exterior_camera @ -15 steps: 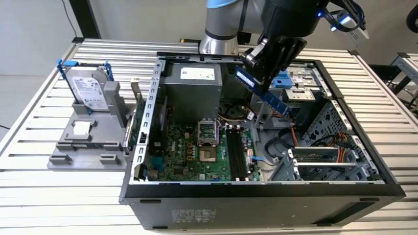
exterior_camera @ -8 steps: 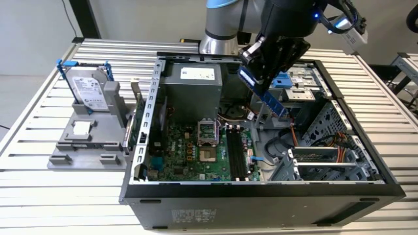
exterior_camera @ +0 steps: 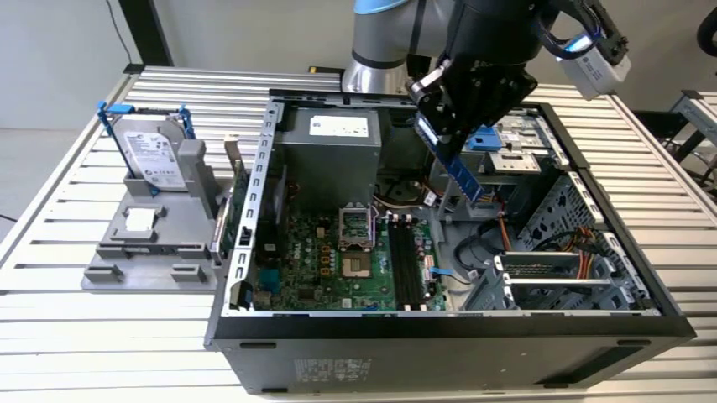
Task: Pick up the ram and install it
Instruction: 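Pick up the ram and move it above insertion slot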
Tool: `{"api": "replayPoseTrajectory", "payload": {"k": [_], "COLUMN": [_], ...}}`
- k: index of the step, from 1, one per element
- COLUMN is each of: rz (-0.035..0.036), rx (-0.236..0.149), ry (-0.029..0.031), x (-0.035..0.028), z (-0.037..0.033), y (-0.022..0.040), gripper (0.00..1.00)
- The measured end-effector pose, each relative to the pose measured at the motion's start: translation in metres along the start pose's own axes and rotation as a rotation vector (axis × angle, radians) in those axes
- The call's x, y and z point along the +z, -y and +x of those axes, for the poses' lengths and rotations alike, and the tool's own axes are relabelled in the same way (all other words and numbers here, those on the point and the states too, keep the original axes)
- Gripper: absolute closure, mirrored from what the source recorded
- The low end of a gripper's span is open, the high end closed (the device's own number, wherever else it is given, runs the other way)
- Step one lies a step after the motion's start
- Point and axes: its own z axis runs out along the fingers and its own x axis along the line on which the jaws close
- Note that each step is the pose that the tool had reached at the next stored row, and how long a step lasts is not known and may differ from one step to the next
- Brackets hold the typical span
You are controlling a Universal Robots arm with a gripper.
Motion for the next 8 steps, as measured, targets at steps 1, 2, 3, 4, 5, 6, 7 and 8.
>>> {"api": "replayPoseTrajectory", "payload": {"k": [1, 2, 3, 4, 5, 6, 7, 8], "rz": [-0.0004, -0.0007, -0.0010, -0.0013, -0.0016, -0.0020, -0.0022, -0.0025], "rx": [0.018, 0.037, 0.055, 0.072, 0.089, 0.107, 0.124, 0.141], "ry": [0.0005, 0.0011, 0.0016, 0.0021, 0.0026, 0.0031, 0.0036, 0.0041], "x": [0.0000, 0.0000, 0.0001, 0.0001, 0.0001, 0.0002, 0.0002, 0.0002], "z": [0.0000, 0.0000, 0.0000, 0.0000, 0.0000, 0.0000, 0.0000, 0.0000], "y": [0.0000, 0.0000, 0.0000, 0.0000, 0.0000, 0.0000, 0.0000, 0.0000], "gripper": [1.00, 1.00, 1.00, 1.00, 1.00, 1.00, 1.00, 1.00]}}
